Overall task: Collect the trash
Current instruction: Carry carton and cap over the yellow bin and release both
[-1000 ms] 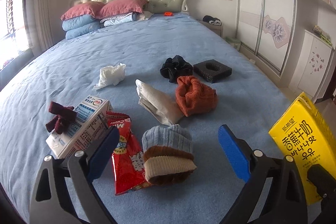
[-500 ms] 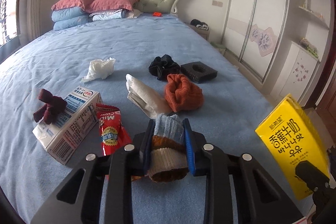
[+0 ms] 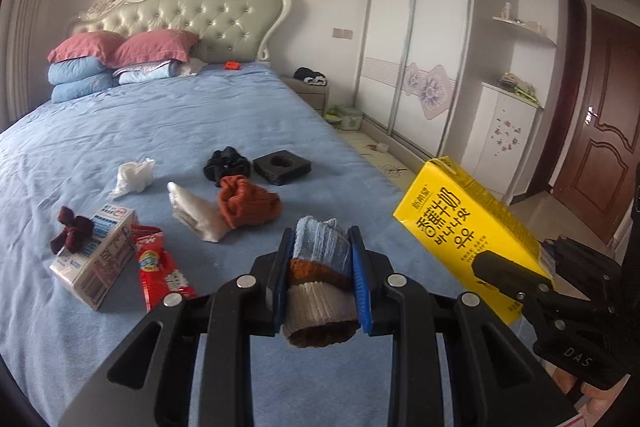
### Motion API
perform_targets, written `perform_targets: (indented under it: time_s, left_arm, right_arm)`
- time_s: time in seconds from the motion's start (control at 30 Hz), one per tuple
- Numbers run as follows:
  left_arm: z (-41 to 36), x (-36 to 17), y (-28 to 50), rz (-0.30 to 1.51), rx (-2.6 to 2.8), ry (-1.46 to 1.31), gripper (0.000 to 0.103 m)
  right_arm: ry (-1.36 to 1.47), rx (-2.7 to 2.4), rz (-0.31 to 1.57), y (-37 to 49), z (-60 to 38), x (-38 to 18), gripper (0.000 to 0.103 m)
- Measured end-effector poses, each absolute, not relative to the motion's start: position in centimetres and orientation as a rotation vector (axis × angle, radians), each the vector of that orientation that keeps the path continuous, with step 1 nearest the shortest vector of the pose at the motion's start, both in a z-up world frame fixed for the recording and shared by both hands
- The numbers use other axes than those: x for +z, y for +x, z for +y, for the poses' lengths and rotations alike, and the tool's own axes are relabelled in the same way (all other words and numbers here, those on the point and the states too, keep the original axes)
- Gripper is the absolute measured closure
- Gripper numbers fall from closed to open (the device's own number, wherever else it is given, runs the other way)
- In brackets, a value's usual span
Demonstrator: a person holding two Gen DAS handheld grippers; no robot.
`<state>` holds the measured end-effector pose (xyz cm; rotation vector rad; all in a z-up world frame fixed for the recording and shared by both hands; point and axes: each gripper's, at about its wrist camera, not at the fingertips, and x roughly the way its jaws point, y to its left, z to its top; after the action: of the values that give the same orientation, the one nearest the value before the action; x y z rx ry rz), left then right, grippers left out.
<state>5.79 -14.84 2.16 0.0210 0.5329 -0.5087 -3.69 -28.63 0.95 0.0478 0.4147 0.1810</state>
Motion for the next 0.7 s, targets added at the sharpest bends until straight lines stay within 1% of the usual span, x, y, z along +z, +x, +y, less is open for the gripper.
perform_targets:
  time_s: [0.3,0.5,0.7]
  left_arm:
    - [-24.6,1.0,4.7,0.599,-0.72,0.065,0.075]
    - [-31.6,-0.7,4.6,0.692,-0.856,0.082,0.075]
    - [-38.3,-2.7,4.5,0.781,-0.933,0.165,0.075]
  right_arm:
    - [0.099,0.012,0.421,-7.4,-36.1,0.1,0.065]
    - [0.121,-0.124,0.454,-10.4,-41.4,-1.3,0.065]
    - [0.147,-0.224,0.515,-12.2,-45.9,-3.4,0.065]
